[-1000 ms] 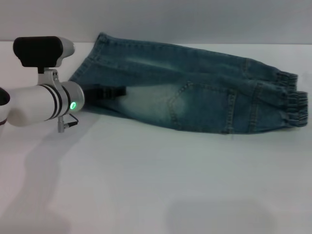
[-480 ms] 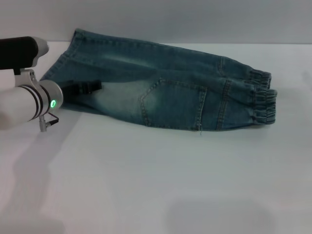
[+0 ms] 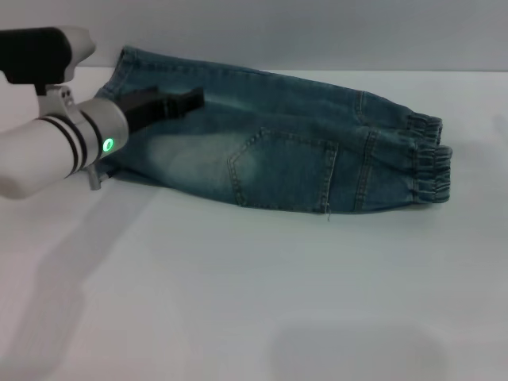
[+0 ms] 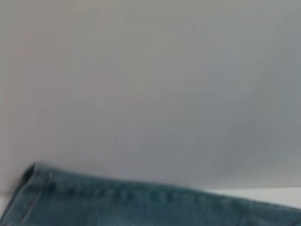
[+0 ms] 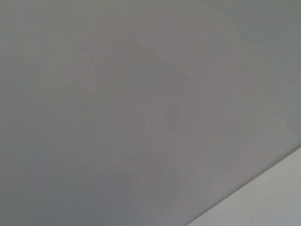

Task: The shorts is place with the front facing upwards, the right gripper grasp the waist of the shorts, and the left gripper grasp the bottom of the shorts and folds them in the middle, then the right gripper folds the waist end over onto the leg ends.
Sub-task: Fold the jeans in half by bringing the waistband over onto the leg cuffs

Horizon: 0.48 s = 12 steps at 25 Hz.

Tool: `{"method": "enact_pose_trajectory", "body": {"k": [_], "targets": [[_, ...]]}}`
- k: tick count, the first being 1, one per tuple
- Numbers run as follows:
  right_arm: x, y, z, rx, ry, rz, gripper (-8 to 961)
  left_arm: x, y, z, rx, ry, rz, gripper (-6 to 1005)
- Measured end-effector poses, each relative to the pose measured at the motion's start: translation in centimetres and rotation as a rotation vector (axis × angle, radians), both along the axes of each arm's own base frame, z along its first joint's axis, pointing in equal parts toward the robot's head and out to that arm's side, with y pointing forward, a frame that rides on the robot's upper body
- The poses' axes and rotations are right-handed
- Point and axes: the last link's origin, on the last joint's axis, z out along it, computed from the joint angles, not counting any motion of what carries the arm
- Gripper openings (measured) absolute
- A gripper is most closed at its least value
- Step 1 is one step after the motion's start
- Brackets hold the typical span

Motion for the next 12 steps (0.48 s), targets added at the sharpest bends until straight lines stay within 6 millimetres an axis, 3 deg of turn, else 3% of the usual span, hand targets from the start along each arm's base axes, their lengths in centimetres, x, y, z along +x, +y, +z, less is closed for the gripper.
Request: {"method": "enact_pose_trajectory", "body": {"k": [12], "targets": [[-1.7,1.1,-2.1,-0.078,-0.01,0.053,638,2.7,0.5,3.6,0.266,0.014,-0.044,860]]}}
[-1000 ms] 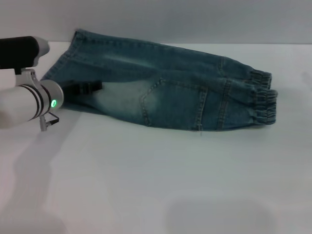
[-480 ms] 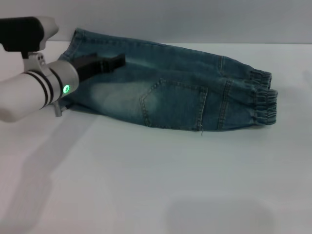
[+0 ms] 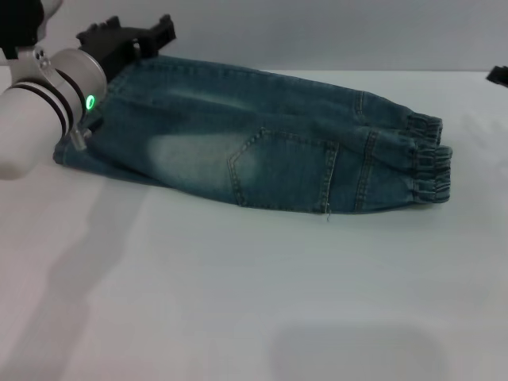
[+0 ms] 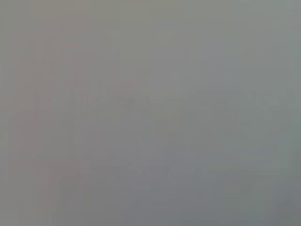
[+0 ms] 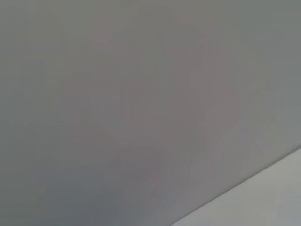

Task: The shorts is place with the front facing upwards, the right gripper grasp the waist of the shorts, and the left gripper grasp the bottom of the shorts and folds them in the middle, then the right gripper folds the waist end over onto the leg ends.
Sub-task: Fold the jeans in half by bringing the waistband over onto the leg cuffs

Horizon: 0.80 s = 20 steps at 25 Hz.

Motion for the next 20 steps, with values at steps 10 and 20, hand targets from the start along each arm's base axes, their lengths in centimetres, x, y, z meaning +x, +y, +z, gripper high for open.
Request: {"method": "enact_pose_trajectory", "body": {"k": [10,20], "targets": [[-2.9,1.9,-0.3,-0.058,-0.169,0.097,638,3.0,-0.7,0.8,0.14,0.132,-0.105,860],[-8.1,5.7,0.8,0.001,-0.488,0.155,638,4.6,-2.8,1.4,0.343,0.042,-0.238,860]]}}
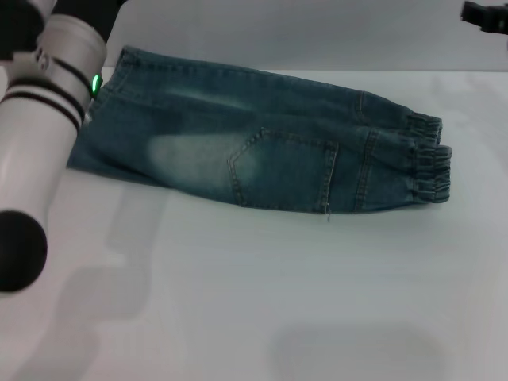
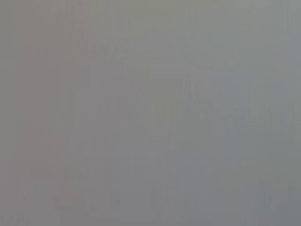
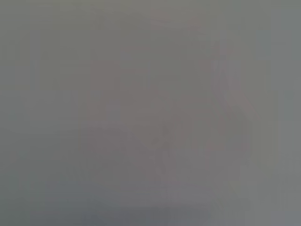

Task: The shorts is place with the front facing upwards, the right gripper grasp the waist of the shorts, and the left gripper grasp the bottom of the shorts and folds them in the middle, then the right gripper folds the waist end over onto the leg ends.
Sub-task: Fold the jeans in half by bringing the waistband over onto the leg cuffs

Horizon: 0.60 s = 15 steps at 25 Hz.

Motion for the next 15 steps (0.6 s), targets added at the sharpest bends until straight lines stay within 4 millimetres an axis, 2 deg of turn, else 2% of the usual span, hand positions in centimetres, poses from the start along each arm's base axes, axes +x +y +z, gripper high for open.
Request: {"method": "enact_pose_trajectory", "body": {"k": [4,9,15], "targets": [[-1.6,0.8,-1.6,-0.032,-0.113,-0.001,638,-1.2,-0.6,-0.5,-0.014,-0.052,-0.043,860],[-3.0,0.8,-3.6,-0.062,-0.24,0.005,638,-3.2,-0.8,-1.1,-0.044,-0.079,-0.001,860],[-4.0,-0.4,-5.7,-0.15,-0.224,-0.011,637,-4.2,-1.2,-1.9,-0.09,-0.069,0.035,860]]}}
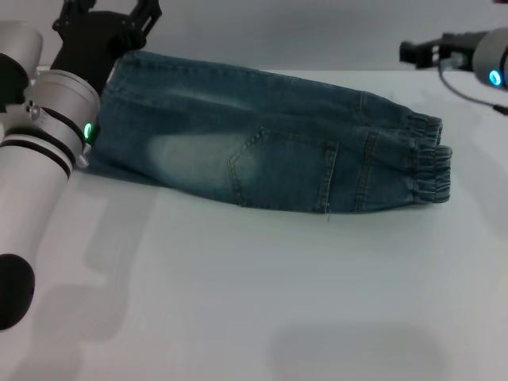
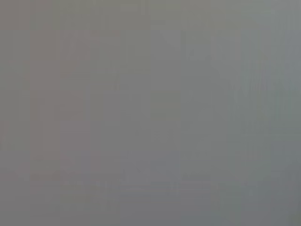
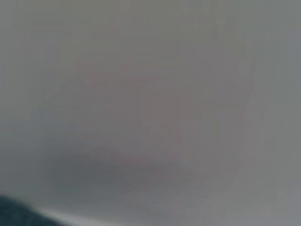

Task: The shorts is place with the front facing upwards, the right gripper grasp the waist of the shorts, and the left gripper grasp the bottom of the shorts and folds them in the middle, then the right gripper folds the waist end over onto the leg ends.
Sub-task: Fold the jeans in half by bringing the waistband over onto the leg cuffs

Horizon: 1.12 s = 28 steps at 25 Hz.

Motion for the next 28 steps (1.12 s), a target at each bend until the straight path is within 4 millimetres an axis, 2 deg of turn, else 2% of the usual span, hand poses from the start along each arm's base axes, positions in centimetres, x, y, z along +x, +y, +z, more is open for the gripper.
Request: {"method": "enact_pose_trajectory", "body": {"k": [5,8,10,13,17,23,28], "targets": [[-1.0,-1.9,-0.7,-0.112,0.012,-0.091,637,-0.1,0.0,-0.6,-0.051,0.007,0.02,859],[-1.7,-3.2,-0.4,-0.154,0.038,-0.118,637,0.3,0.2,-1.4,-0.117,0.018,0.032,859],[-2.3,-3.9,0.0,-0.172,0.048,-0.124,638,0.3,0.2,-1.4,-0.117,0.018,0.032,859],[-2.6,-4.7,0.5,-0.185,0.044,-0.131,638,1.3,0.8,-1.2,-0.223,0.05,0.062,859],[-1.6,-5.0,0.5,-0.198,0.037,-0.171,638,1.9,0.7,-0.8,-0.245,0.074,0.057,859],[0.8,-4.8,0.0,-0.2,0.041,-0.237,638,1.5,0.7,-0.8,-0.244,0.077,0.066,859],[1.4,-4.7,-0.3,-0.202,0.045,-0.251,638,1.4,0.7,-0.8,-0.244,0.078,0.068,859]]}}
